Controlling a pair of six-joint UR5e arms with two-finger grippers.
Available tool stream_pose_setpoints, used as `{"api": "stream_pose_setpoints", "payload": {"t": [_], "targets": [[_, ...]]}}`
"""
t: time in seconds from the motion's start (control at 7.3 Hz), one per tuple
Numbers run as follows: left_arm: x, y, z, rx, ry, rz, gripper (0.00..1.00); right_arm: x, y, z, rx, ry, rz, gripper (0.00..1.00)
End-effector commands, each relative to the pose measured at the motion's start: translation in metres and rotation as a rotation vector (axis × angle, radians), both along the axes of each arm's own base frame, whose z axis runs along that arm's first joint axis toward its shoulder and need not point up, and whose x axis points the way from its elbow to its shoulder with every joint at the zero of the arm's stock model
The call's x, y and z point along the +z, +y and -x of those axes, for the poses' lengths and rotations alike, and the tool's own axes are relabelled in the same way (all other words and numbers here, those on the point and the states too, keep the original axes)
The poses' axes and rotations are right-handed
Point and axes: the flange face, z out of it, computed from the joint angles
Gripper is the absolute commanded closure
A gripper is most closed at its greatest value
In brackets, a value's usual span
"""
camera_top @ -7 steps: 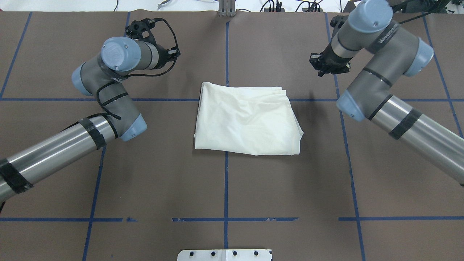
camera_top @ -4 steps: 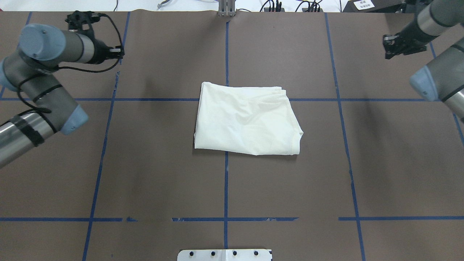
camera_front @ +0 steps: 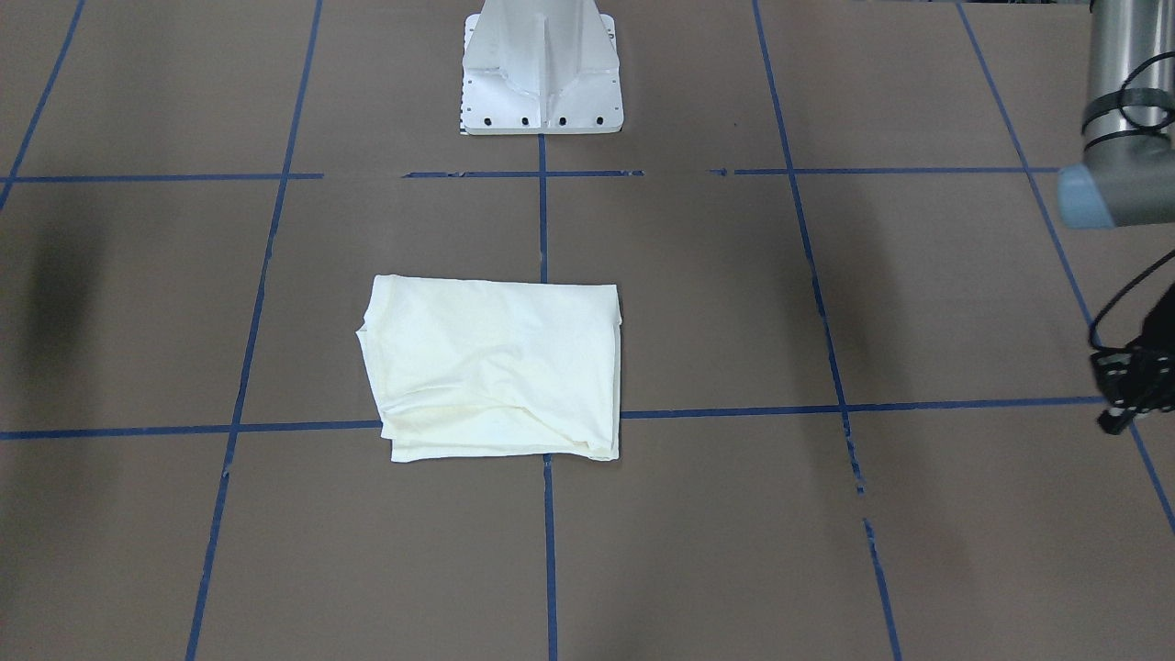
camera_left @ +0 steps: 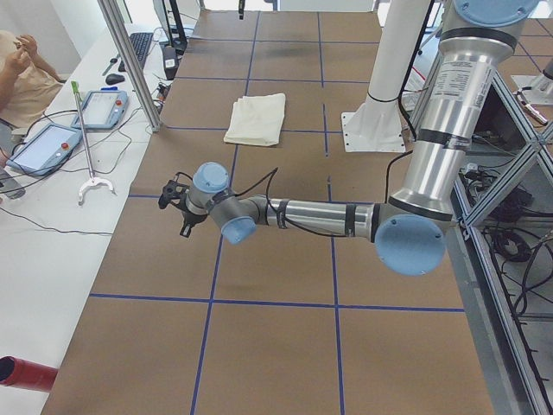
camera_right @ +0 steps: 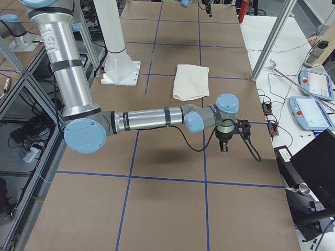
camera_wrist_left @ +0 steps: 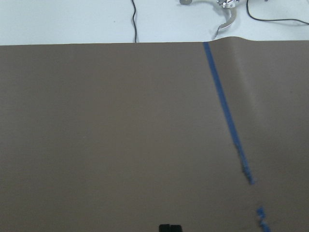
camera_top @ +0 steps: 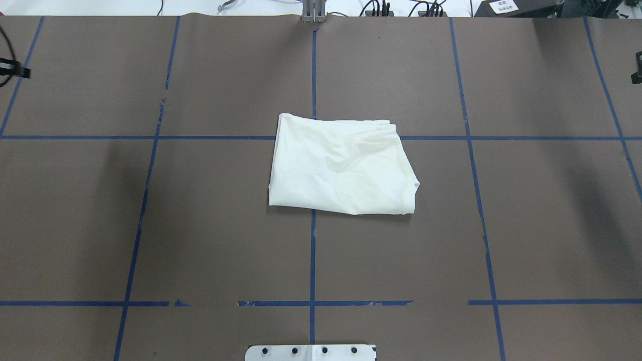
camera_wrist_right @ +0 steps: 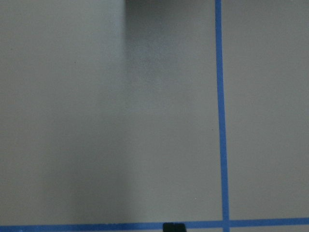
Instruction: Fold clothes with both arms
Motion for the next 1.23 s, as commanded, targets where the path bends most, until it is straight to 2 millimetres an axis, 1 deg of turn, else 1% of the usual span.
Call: {"api": "stream_pose_setpoints", "payload": {"t": [0.0,0.14,0.27,0.41,0.55,0.68,0.82,0.96,1.1], "targets": [[0.005,0.019,0.111,0.065,-0.075,0.040,1.00,-0.014,0.019,-0.042,-0.030,-0.026,0.038,1.00],[-0.025,0.037,0.123,0.091,-0.099,0.117,1.00,-0.028,0.031,-0.041,-0.038,-0.025,0.063,0.78],[-0.033,0.073,0.131,0.120,-0.118,0.247,0.01,-0.033,0.047,-0.040,-0.042,-0.028,0.056,0.01],[-0.030,0.123,0.132,0.136,-0.121,0.274,0.00,-0.029,0.050,-0.034,-0.052,-0.033,0.060,0.00],[0.007,0.179,0.131,0.151,-0.108,0.366,0.00,-0.024,0.054,-0.030,-0.061,-0.041,0.071,0.00],[0.047,0.227,0.129,0.174,-0.111,0.414,0.00,-0.023,0.054,-0.023,-0.076,-0.040,0.065,0.00],[0.048,0.232,0.130,0.173,-0.108,0.412,0.00,-0.021,0.056,-0.013,-0.095,-0.040,0.061,0.00],[0.043,0.230,0.129,0.176,-0.107,0.395,0.00,-0.019,0.059,-0.008,-0.103,-0.040,0.064,0.00],[0.033,0.224,0.125,0.187,-0.063,0.376,0.00,-0.016,0.061,-0.006,-0.108,-0.039,0.067,0.00]]}}
